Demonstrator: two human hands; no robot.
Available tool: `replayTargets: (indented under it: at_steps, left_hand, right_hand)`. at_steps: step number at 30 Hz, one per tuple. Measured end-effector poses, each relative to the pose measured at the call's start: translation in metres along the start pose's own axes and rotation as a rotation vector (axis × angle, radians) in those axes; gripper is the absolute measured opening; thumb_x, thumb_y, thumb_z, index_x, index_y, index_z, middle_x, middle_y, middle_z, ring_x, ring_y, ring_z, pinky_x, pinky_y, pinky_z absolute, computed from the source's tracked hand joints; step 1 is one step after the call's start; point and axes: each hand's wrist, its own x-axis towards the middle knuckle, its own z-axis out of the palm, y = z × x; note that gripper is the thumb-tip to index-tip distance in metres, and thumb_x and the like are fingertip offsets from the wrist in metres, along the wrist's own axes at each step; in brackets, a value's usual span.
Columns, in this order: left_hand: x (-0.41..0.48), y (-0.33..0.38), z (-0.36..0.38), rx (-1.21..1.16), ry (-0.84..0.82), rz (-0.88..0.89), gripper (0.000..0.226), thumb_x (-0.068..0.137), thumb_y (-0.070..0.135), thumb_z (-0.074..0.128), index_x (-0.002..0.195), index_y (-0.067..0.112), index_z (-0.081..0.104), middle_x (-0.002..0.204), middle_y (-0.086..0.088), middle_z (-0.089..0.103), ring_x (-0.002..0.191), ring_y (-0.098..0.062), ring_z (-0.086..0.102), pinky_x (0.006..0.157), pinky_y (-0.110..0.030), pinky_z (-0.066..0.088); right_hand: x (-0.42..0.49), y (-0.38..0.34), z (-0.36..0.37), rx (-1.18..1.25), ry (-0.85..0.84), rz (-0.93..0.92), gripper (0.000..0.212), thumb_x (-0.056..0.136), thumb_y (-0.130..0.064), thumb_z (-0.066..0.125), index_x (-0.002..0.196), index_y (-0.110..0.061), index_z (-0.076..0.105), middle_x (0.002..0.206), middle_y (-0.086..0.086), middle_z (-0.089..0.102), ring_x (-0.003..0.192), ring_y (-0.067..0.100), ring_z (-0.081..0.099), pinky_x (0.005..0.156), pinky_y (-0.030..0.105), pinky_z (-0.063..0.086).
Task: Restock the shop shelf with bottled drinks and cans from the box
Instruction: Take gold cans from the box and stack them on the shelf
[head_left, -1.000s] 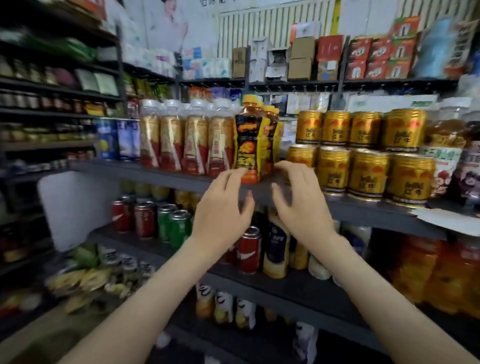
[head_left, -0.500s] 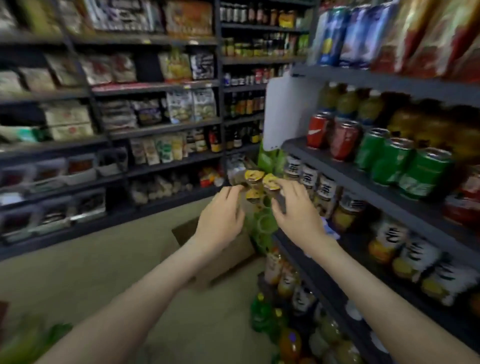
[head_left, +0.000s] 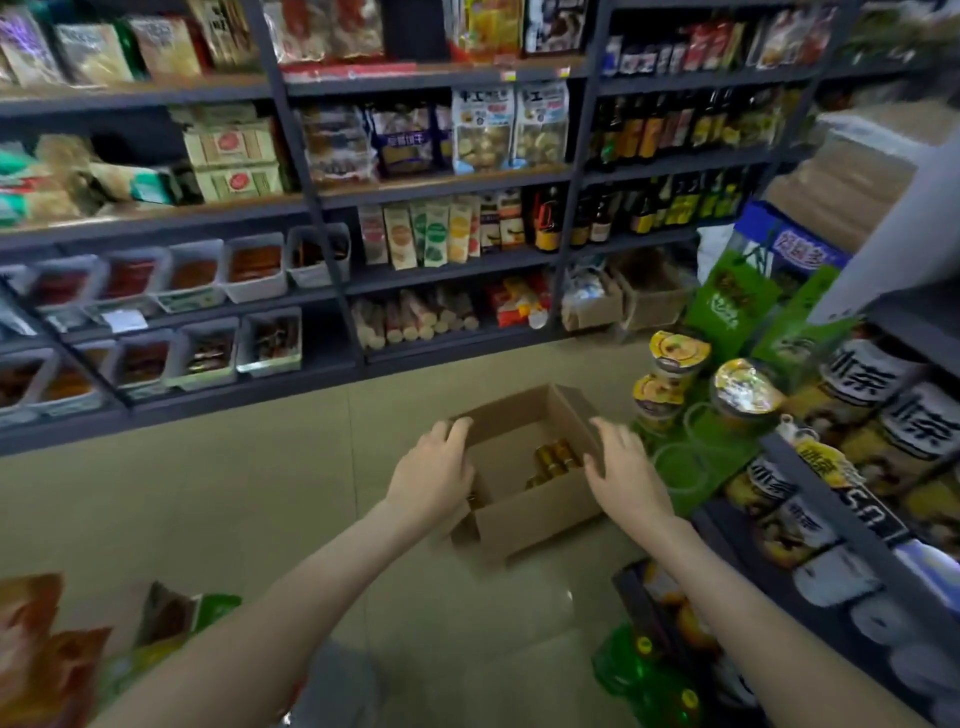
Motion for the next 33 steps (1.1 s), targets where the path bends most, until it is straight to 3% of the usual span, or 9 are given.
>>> replayTargets:
  at_steps: [8,16,22,28,31,33]
  left_hand:
    - [0.136,-0.051,0.075,-0.029,-0.228,-0.120,0.047,0.100,0.023,0.038,0.144,0.014,0.029,0.136,-0.010,0.041,0.115,-0.029,0.050,0.085,-0.037,0.048]
    - [0.312,-0.116,0.206,0.003,-0.441,-0.282,0.049,0.101,0.023,0.035,0.148,0.017,0.023,0.143,-0.007,0.034,0.117,-0.028,0.050,0.091,-0.037,0.046]
    - [0.403,-0.184,0.391,-0.095,-0.542,-0.403,0.053,0.097,0.022,0.040,0.147,0.020,0.025,0.149,-0.005,0.026,0.130,-0.026,0.038,0.102,-0.036,0.039]
    - [0.445,-0.242,0.604,-0.124,-0.698,-0.393,0.058,0.098,0.016,0.042,0.150,0.020,0.017,0.149,-0.010,0.023,0.137,-0.029,0.027,0.108,-0.037,0.033]
    - [0.457,-0.254,0.685,-0.217,-0.740,-0.413,0.064,0.095,0.012,0.048,0.151,0.023,0.017,0.151,-0.009,0.022,0.135,-0.030,0.030,0.108,-0.039,0.033]
    - [0.462,-0.258,0.725,-0.297,-0.743,-0.434,0.059,0.094,0.013,0.047,0.148,0.019,0.025,0.147,-0.011,0.029,0.130,-0.031,0.037,0.105,-0.039,0.036]
  right_hand:
    - [0.138,0.064,0.075,0.026,-0.184,0.136,0.051,0.097,-0.018,0.047,0.145,-0.011,0.031,0.140,0.008,0.041,0.133,0.021,0.033,0.106,0.031,0.032]
    - [0.319,0.140,0.213,-0.028,-0.464,0.231,0.060,0.094,-0.014,0.053,0.147,-0.010,0.026,0.143,0.010,0.040,0.133,0.023,0.037,0.106,0.031,0.034]
    - [0.417,0.221,0.388,-0.061,-0.645,0.269,0.057,0.095,-0.015,0.052,0.147,-0.012,0.028,0.142,0.009,0.042,0.130,0.024,0.041,0.104,0.032,0.037]
    - [0.460,0.322,0.601,-0.215,-0.909,0.409,0.058,0.095,-0.030,0.051,0.144,-0.013,0.025,0.136,0.015,0.046,0.123,0.033,0.048,0.095,0.041,0.041]
    - [0.467,0.351,0.675,-0.362,-0.957,0.459,0.069,0.092,-0.043,0.054,0.144,-0.010,0.023,0.140,0.015,0.043,0.127,0.033,0.044,0.096,0.042,0.042]
    - [0.469,0.363,0.708,-0.416,-0.981,0.474,0.074,0.090,-0.040,0.059,0.145,-0.009,0.020,0.141,0.017,0.039,0.129,0.033,0.041,0.096,0.041,0.042]
